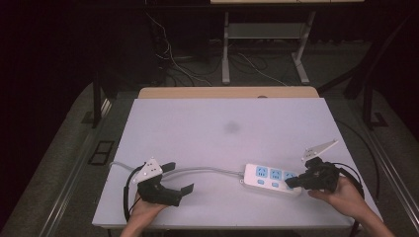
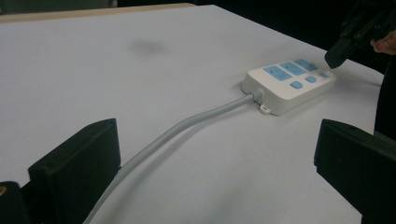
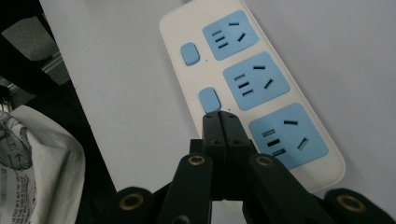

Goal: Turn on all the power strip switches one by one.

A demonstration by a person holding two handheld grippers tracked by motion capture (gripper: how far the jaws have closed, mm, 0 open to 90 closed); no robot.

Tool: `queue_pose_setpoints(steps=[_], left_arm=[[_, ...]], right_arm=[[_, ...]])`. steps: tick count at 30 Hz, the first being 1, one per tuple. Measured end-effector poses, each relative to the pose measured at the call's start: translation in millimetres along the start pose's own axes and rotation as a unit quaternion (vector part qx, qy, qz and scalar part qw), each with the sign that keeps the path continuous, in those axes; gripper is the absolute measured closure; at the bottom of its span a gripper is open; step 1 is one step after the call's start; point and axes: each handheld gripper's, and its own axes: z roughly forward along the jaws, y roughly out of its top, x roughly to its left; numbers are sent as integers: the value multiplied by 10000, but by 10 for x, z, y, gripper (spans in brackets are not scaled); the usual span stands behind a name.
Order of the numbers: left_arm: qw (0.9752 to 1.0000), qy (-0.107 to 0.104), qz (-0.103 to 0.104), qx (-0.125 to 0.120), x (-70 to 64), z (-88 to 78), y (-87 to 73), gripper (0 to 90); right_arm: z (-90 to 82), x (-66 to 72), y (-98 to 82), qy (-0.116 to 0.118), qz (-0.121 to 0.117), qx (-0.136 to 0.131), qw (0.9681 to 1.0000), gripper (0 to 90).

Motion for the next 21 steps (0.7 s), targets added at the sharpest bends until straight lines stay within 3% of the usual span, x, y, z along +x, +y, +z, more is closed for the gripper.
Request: queue_pose_setpoints(steps=[11,21], left_arm=[[10000,-35,-5,24,-2,5,-2,0],[10000,-45,-24,16,2,0,-3,0]], right_arm=[[-50,51,143,-12,-139,-38,9999,900],[23,88,248,0,-239,47,9997,900]])
